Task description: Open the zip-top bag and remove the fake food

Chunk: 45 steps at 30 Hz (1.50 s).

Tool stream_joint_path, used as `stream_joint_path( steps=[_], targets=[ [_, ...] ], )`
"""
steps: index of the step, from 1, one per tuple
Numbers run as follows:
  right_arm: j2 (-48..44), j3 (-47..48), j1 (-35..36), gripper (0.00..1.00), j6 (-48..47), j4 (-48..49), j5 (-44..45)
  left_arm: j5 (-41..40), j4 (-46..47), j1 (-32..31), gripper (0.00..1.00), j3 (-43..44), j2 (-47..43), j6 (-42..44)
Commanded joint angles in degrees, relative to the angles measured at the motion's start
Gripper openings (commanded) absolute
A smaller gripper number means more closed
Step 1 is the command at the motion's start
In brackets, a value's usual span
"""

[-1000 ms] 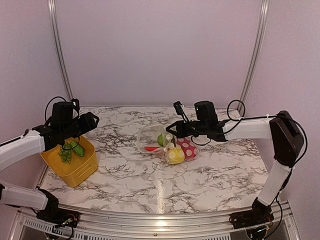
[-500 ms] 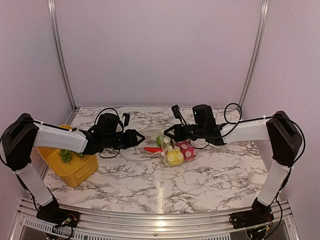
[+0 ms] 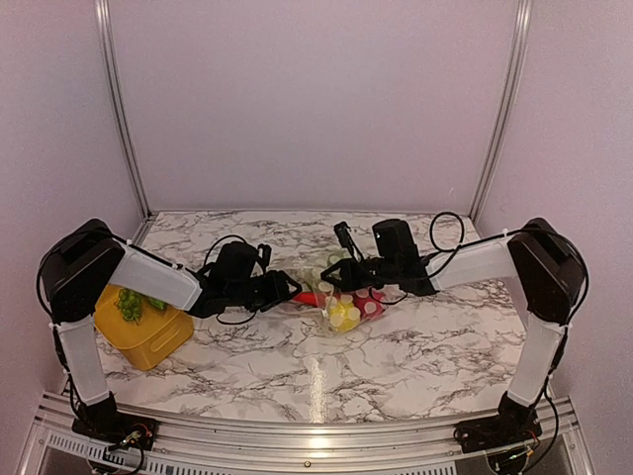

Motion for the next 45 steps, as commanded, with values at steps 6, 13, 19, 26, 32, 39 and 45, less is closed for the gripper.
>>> stream_joint_path(
  steps=[6, 13, 19, 26, 32, 39, 45],
  targets=[
    [3.07, -0.55, 0.59, 0.00, 0.33, 1.77, 0.16, -4.09, 2.37, 0.30, 0.62, 2.78, 6.51, -5.38],
    [2.50, -0.55, 0.57, 0.00, 0.06, 1.06, 0.23, -4.86, 7.58, 1.13, 0.61, 3.72, 9.88, -8.08],
    [1.97, -1.06, 0.58, 0.00, -0.03, 0.88, 0.33, -5.72, 13.78, 1.75, 0.55, 3.76, 12.29, -10.87],
    [1.27, -1.04, 0.58, 0.00, -0.09, 0.65, 0.38, -3.29, 24.63, 3.02, 0.26, 3.52, 16.32, -13.92],
    [0.10, -0.55, 0.56, 0.00, -0.43, -0.22, 1.53, -4.41, 27.24, 2.86, 0.07, -0.34, 10.95, -11.94],
    [-0.87, -1.58, 0.42, 0.00, 0.36, 0.62, 2.44, -8.99, 24.03, 2.86, 0.00, -6.65, 0.24, -7.51],
    [-2.71, -2.76, 0.27, 0.00, 0.08, 0.10, 3.90, -14.11, 18.68, 2.86, 0.00, -9.21, -8.35, -2.43]
  ],
)
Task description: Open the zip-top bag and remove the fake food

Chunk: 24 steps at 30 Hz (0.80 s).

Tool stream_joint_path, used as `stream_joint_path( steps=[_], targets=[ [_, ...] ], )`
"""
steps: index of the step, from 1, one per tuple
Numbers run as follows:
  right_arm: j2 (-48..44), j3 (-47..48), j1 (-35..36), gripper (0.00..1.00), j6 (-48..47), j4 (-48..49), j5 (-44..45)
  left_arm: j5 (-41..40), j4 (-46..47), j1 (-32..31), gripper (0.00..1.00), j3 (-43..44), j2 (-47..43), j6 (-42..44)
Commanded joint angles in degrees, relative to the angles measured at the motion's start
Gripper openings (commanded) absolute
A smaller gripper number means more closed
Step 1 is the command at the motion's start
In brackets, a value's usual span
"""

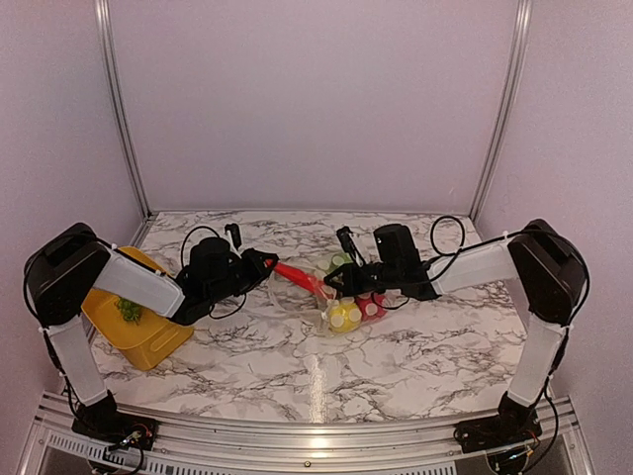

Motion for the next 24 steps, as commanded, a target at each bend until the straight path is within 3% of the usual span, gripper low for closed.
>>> stream_joint_path(
  steps=[1, 8, 12, 24],
  targets=[
    [-3.19, -1.05, -0.12, 0.00, -0.12, -0.73, 2.17, -5.16, -6.24, 0.15, 0.00, -0.88, -6.85, 6.42],
    [-5.50, -2.17, -1.23, 0.00, -0.29, -0.76, 2.53, -9.92, -20.15, 0.51, 0.00, -0.71, -18.97, 15.78],
    [-5.70, -2.09, -1.70, 0.00, -0.85, -1.40, 2.29, -6.97, -30.78, 3.29, 0.00, 0.44, -28.18, 18.45],
    [-5.20, -1.76, -1.99, 0.00, -1.73, -1.68, 0.91, -7.26, -74.81, 15.54, 0.00, 8.38, -51.45, 26.86]
  ],
)
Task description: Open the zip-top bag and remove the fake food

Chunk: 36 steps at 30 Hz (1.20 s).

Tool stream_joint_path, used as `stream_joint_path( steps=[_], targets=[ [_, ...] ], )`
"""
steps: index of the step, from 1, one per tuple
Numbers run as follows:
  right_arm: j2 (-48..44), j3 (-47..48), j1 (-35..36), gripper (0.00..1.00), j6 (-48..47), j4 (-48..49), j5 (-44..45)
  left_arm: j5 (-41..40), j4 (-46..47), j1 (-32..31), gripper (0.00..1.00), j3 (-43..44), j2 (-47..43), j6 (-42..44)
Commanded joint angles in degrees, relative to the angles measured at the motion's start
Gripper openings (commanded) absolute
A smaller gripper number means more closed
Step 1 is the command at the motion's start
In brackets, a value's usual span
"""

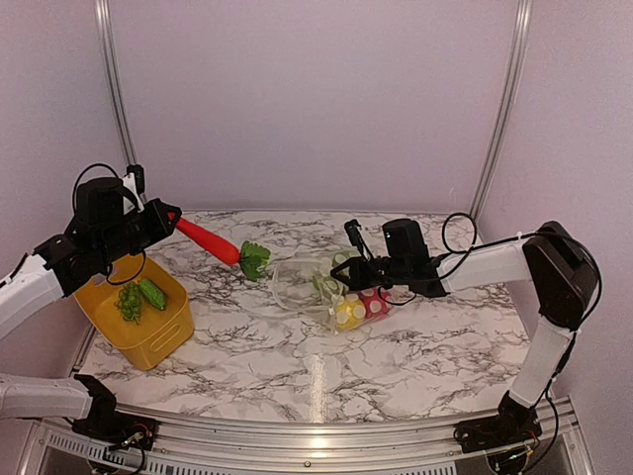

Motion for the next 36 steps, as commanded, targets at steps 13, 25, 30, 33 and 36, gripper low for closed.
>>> stream_joint_path(
  steps=[13, 25, 30, 33, 36],
  targets=[
    [1.29, 0.63, -0.56, 0.00, -1.00, 0.41, -2.15, -17.20, -52.65, 7.45, 0.00, 18.81, -12.19, 6.11],
    [2.75, 1.21, -0.87, 0.00, -1.19, 1.10, -3.38, -9.90, -51.04, 13.85, 0.00, 17.14, -2.93, 13.42],
    [2.49, 0.75, -1.11, 0.00, -1.16, 1.39, -3.45, 3.37, -44.46, 21.22, 0.00, 12.41, 0.02, 16.20],
    [2.56, 0.64, -1.21, 0.00, -1.20, 1.35, -3.75, 7.24, -41.80, 24.62, 0.00, 10.73, 2.20, 17.10],
    [2.81, 0.88, -1.31, 0.00, -1.12, 1.37, -3.88, 10.35, -38.91, 27.16, 0.00, 9.35, 4.51, 17.22]
  ],
)
